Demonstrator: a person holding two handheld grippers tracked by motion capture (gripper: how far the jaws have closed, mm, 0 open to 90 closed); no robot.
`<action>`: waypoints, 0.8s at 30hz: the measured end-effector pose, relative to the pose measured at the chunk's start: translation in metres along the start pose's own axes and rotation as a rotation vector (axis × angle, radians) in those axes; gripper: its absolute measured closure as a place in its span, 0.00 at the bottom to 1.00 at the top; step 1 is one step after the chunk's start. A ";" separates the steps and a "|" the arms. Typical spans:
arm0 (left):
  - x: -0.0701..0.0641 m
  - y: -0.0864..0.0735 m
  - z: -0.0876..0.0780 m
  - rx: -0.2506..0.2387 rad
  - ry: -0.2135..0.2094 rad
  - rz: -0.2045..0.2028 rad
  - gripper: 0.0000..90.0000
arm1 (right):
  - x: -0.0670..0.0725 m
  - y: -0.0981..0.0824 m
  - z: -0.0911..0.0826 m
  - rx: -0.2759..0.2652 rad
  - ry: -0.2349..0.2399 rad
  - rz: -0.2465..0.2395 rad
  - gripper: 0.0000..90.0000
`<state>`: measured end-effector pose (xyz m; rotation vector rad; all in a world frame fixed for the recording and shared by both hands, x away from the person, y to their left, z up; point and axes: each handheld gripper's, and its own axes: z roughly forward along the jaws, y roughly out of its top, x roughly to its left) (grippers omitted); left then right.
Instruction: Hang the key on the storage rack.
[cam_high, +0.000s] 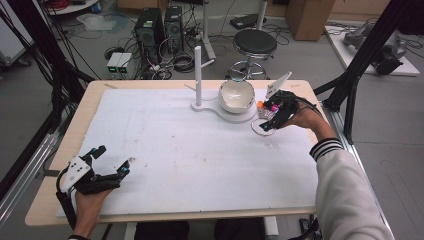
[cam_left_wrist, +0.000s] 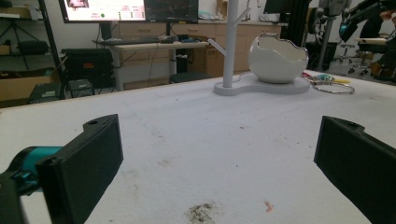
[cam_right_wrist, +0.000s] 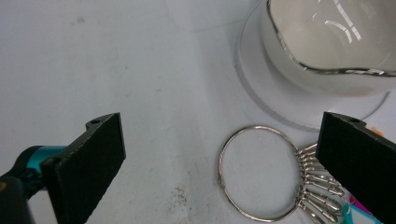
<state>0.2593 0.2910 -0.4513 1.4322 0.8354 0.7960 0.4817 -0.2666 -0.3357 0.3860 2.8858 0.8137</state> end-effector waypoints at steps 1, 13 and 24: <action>0.000 0.000 0.000 0.000 0.000 0.001 0.02 | -0.001 -0.001 0.007 0.041 0.002 -0.013 0.01; 0.000 0.000 0.000 -0.001 -0.002 0.002 0.02 | -0.005 -0.001 0.028 0.103 0.037 0.024 0.01; 0.000 0.000 0.000 -0.002 -0.003 0.004 0.02 | -0.004 -0.009 0.046 0.181 0.047 0.039 0.06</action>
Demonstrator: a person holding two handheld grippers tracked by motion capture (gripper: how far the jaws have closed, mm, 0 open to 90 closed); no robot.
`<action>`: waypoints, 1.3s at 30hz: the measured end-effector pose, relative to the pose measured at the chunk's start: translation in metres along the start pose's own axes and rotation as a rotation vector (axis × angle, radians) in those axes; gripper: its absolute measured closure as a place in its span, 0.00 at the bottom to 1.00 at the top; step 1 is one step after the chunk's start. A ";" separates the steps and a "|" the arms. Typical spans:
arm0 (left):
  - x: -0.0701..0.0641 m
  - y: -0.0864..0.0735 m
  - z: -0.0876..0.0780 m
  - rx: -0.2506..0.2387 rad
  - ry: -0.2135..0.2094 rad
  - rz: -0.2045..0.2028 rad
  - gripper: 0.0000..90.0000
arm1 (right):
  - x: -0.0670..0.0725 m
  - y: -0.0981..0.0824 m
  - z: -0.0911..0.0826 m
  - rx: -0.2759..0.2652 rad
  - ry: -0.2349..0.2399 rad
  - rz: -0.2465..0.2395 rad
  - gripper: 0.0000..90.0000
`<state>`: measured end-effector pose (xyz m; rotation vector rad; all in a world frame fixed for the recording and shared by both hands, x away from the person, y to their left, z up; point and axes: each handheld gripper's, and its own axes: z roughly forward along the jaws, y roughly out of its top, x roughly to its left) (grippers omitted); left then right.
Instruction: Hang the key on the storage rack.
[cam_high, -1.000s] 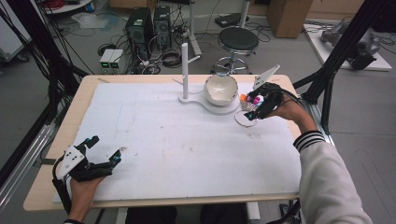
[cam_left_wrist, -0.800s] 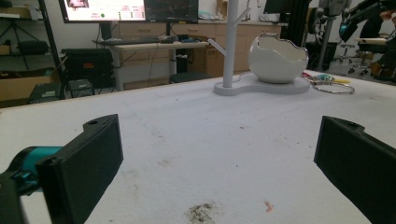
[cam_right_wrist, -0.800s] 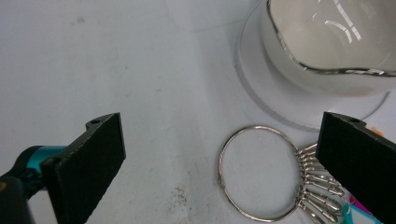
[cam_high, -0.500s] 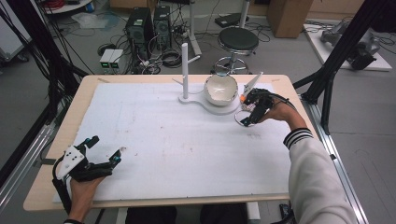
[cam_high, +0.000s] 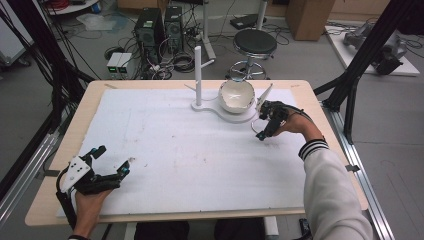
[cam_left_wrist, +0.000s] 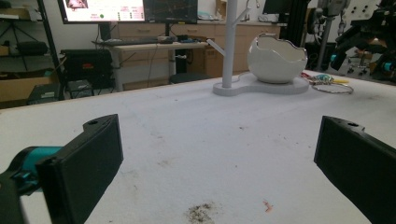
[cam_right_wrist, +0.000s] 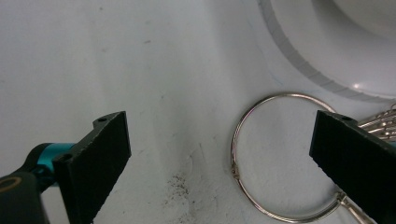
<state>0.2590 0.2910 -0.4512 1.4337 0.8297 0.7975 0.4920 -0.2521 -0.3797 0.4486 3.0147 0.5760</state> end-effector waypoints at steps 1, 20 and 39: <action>0.000 0.000 0.000 0.000 0.000 0.000 0.02 | 0.000 -0.002 0.002 0.005 0.000 0.009 0.06; 0.000 0.000 0.000 -0.003 -0.002 0.000 0.02 | -0.006 -0.005 0.016 0.088 -0.033 0.045 0.27; 0.000 0.000 0.000 -0.003 -0.002 -0.002 0.02 | -0.009 -0.002 0.022 0.119 -0.054 0.048 0.42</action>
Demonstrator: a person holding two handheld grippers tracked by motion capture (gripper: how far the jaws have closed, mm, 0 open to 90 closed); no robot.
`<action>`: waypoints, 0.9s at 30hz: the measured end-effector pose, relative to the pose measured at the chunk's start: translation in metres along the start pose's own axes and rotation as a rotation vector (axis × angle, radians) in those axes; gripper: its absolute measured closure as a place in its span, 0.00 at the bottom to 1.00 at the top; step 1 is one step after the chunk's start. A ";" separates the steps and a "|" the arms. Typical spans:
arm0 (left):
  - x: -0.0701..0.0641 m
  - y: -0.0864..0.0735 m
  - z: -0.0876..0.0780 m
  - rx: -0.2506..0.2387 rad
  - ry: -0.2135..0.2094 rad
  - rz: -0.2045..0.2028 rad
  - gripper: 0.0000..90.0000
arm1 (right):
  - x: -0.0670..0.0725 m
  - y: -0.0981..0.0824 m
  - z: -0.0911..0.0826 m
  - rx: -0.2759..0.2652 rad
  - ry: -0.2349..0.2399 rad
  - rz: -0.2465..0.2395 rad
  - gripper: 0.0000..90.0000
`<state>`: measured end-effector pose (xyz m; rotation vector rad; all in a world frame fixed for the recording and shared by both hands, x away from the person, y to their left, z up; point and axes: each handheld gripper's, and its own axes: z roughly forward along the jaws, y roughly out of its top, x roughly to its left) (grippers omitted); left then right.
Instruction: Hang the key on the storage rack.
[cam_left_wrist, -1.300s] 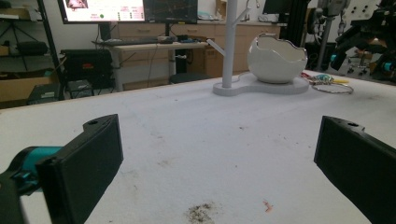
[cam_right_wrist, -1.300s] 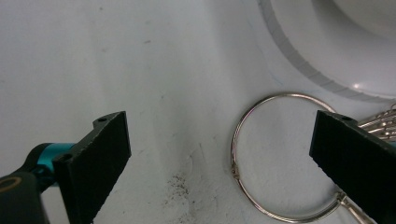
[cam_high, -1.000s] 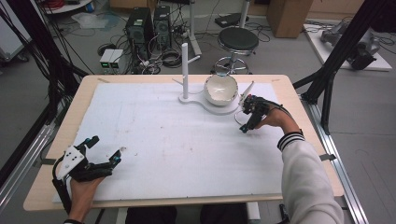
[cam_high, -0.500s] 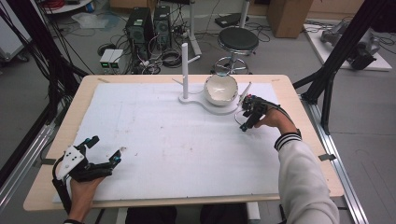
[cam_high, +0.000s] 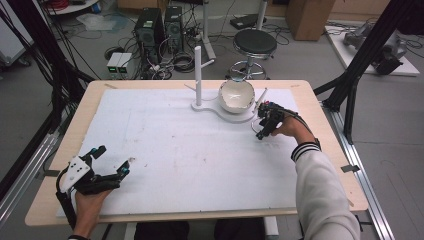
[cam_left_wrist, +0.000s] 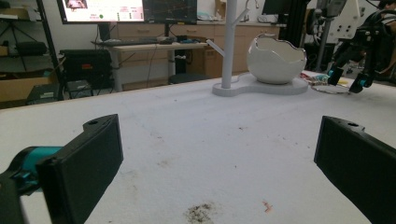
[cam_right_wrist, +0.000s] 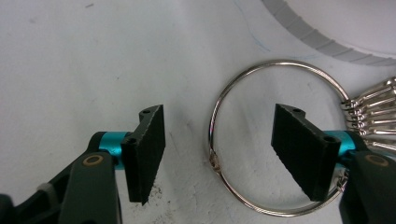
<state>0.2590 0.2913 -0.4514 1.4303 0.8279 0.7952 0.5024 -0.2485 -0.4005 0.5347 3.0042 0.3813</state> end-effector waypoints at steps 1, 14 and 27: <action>0.000 0.000 0.000 0.000 0.001 0.001 0.02 | 0.001 0.000 0.000 0.008 0.003 0.006 0.43; 0.000 0.000 0.000 -0.001 0.001 0.000 0.02 | 0.003 0.004 0.002 0.050 -0.003 -0.035 0.62; 0.000 0.000 0.000 -0.001 0.000 -0.001 0.02 | 0.003 0.005 0.002 0.065 0.000 -0.031 0.76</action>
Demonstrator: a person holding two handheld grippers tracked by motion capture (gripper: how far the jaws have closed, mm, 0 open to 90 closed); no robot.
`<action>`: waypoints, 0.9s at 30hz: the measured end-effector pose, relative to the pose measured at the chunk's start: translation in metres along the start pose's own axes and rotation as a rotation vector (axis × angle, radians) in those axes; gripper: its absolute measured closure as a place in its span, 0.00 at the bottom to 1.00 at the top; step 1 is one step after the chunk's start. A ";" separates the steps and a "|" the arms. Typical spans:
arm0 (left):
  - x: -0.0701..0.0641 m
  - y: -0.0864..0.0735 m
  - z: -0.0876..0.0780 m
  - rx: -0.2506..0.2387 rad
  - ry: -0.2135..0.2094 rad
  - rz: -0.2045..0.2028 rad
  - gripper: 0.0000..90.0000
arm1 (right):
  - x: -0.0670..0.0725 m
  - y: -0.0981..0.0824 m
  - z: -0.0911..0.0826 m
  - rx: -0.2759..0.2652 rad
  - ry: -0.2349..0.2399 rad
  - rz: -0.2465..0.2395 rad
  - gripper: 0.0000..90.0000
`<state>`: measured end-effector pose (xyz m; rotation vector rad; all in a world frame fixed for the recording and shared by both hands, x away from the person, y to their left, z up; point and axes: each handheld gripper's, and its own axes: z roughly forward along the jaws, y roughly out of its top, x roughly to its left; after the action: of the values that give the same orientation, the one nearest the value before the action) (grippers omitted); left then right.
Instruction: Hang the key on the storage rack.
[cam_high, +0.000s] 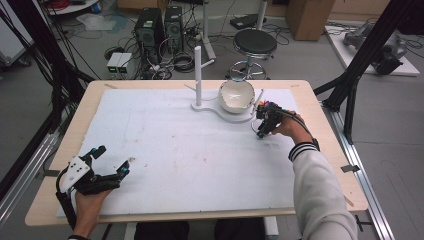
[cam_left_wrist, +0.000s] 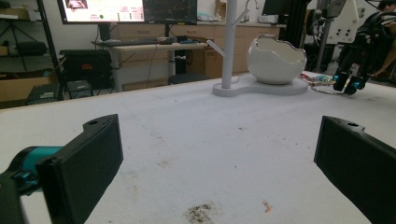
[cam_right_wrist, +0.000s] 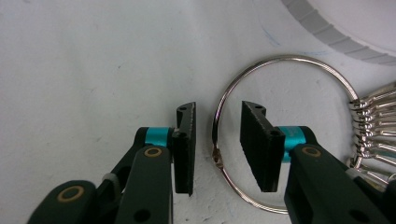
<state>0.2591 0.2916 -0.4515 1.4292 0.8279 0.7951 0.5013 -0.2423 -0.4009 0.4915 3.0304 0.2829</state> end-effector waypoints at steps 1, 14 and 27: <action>0.000 0.000 0.000 0.000 0.000 0.001 0.02 | 0.000 0.000 0.000 0.005 -0.003 0.000 0.77; 0.000 0.000 0.000 0.002 -0.002 0.000 0.02 | 0.001 0.001 0.003 0.025 0.004 -0.002 0.84; 0.000 0.000 0.000 0.002 -0.001 0.001 0.02 | 0.001 0.001 0.002 0.033 0.002 0.009 0.95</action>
<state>0.2590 0.2920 -0.4514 1.4321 0.8274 0.7944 0.5010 -0.2403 -0.4023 0.5070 3.0405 0.2350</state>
